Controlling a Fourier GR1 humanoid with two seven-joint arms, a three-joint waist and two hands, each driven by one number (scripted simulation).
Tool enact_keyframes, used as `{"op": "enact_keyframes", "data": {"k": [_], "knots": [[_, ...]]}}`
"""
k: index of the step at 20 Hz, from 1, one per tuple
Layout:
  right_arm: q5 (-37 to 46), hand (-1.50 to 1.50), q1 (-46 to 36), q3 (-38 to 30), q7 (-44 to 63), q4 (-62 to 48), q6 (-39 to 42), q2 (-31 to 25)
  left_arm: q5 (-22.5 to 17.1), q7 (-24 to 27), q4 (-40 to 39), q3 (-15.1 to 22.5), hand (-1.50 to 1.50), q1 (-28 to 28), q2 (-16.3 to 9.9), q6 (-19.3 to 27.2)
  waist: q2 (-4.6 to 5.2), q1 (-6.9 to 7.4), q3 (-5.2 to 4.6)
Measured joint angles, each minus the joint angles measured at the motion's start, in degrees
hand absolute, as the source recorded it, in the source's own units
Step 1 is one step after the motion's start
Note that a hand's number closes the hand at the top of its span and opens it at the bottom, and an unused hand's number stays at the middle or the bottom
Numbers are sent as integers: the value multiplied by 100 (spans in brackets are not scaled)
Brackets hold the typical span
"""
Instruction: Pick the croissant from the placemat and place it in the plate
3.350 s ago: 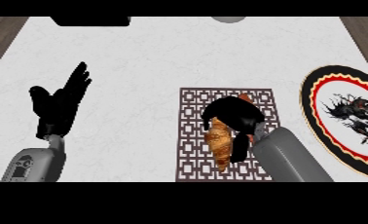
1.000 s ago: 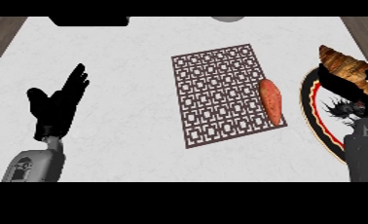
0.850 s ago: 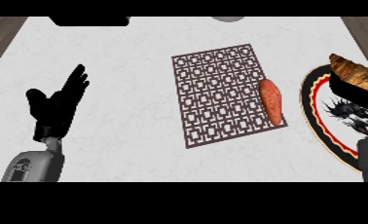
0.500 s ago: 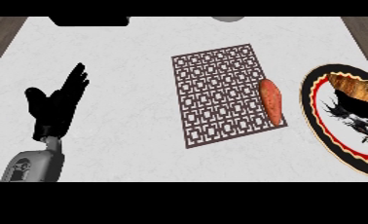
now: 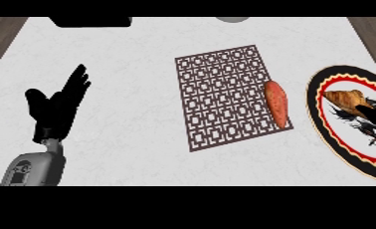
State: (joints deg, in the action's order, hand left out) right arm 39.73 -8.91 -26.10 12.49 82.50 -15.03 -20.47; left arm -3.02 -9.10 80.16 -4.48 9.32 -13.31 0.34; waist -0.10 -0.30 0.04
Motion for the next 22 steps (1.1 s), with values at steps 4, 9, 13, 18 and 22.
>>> {"op": "enact_keyframes", "data": {"k": [4, 9, 13, 18, 22], "knots": [[-587, -150, -48, -4, -523, 613, -133, 266, 12, -145, 183, 31, 0, -19, 25, 37, -15, -6, 0], [-1368, -150, -139, -222, -94, 1326, -26, 586, 16, -77, 149, -10, 0, -82, 24, 9, -14, -24, -7], [-2332, -150, 95, -532, 196, 1684, 432, 709, 56, -126, 317, 37, 0, -210, 81, 52, -18, -34, -4], [-3266, -150, 445, -987, -42, 1657, 970, 505, 70, -5, 78, -65, 0, -80, 79, -8, -2, -20, -4], [-3603, -150, 699, -1229, -488, 1529, 1125, 427, 81, -112, 252, -73, 0, -148, 97, -75, 2, 0, -5]]}}
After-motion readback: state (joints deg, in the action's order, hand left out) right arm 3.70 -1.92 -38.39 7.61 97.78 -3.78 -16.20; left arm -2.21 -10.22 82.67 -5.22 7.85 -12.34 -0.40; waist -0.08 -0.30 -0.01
